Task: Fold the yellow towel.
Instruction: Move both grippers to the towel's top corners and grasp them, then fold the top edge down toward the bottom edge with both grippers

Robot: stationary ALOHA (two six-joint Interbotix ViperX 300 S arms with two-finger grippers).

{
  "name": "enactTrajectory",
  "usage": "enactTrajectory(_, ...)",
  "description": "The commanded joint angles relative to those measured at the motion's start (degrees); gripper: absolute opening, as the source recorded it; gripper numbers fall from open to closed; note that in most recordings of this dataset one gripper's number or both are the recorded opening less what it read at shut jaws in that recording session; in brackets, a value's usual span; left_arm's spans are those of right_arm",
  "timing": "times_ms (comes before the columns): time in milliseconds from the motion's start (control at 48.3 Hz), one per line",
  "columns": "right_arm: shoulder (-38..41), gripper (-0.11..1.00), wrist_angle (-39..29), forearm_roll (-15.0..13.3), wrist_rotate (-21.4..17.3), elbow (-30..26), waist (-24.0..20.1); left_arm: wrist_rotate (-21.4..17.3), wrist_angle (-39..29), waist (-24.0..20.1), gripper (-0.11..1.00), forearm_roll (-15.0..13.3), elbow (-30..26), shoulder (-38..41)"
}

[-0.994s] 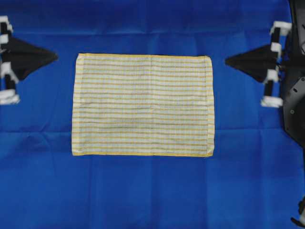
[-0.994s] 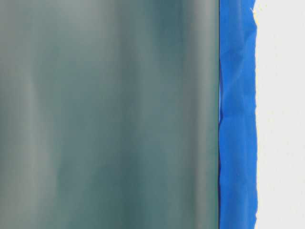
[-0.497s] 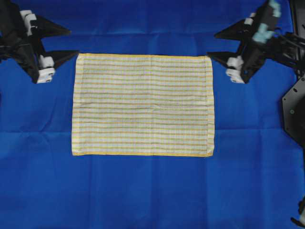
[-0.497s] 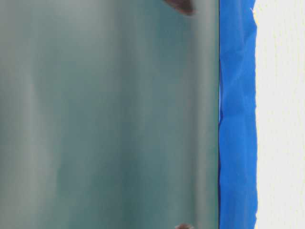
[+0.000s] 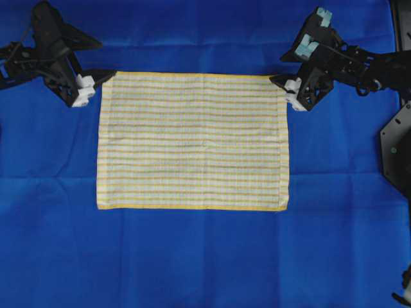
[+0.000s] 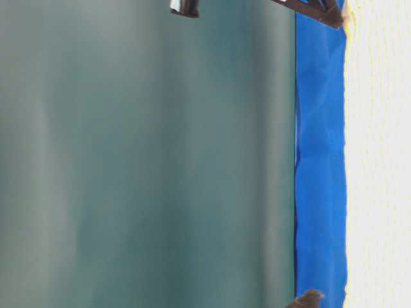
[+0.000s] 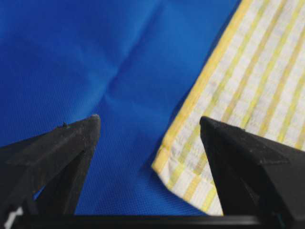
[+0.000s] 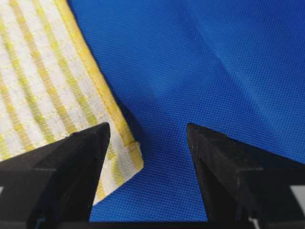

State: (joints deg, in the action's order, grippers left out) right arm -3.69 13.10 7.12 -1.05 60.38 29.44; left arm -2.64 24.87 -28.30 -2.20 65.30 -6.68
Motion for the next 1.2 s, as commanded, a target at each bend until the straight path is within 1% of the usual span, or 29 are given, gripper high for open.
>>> enactTrajectory(0,0.8,0.65,1.3,0.3,0.0,-0.9,0.1,0.0,1.4,-0.2,0.79,-0.1,-1.1,1.6)
enactTrajectory(166,3.2,0.64,2.0,1.1,0.0,-1.0,0.2,0.0,2.0,-0.2,0.78,-0.1,-1.8,5.7)
enactTrajectory(249,3.5,0.60,2.2,1.2,0.0,-1.0,0.2,0.2,1.8,-0.2,0.75,-0.2,-2.2,7.2)
enactTrajectory(290,3.5,0.55,2.2,1.2,0.0,-0.9,0.2,0.1,1.8,0.0,0.71,-0.2,-2.4,7.8)
enactTrajectory(352,3.5,0.44,2.1,1.2,0.0,-1.0,0.1,0.1,1.8,0.1,0.57,-0.2,-2.4,8.4)
enactTrajectory(435,3.5,0.22,2.0,1.1,0.1,-1.0,-0.2,0.0,1.8,0.1,0.34,-0.2,-2.5,9.3)
enactTrajectory(497,3.5,0.08,2.1,1.1,0.1,-1.0,-0.7,0.1,1.8,0.2,0.18,-0.2,-2.5,9.8)
enactTrajectory(539,3.5,0.03,2.2,1.1,0.1,-0.9,-1.0,0.1,1.7,0.3,0.08,-0.2,-2.5,10.1)
enactTrajectory(580,3.5,0.03,2.2,1.1,0.0,-0.9,-1.3,0.0,1.7,0.4,0.02,-0.2,-2.5,10.2)
enactTrajectory(829,2.5,0.03,2.0,2.8,-0.5,-0.4,-1.5,-0.2,0.7,-0.2,0.02,-0.2,-2.7,8.3)
enactTrajectory(932,0.4,0.03,1.8,3.1,-0.5,-0.4,-1.5,-0.8,-1.8,-0.4,0.02,-0.1,-2.9,6.0)
enactTrajectory(1119,-3.5,0.03,0.2,3.3,-0.5,-0.3,-1.5,-3.4,-7.3,-1.4,0.02,-0.2,-4.0,-0.7)
enactTrajectory(1181,-4.8,0.04,-0.9,3.3,-0.5,-0.3,-1.5,-3.8,-8.8,-1.4,0.02,-0.2,-4.4,-2.5)
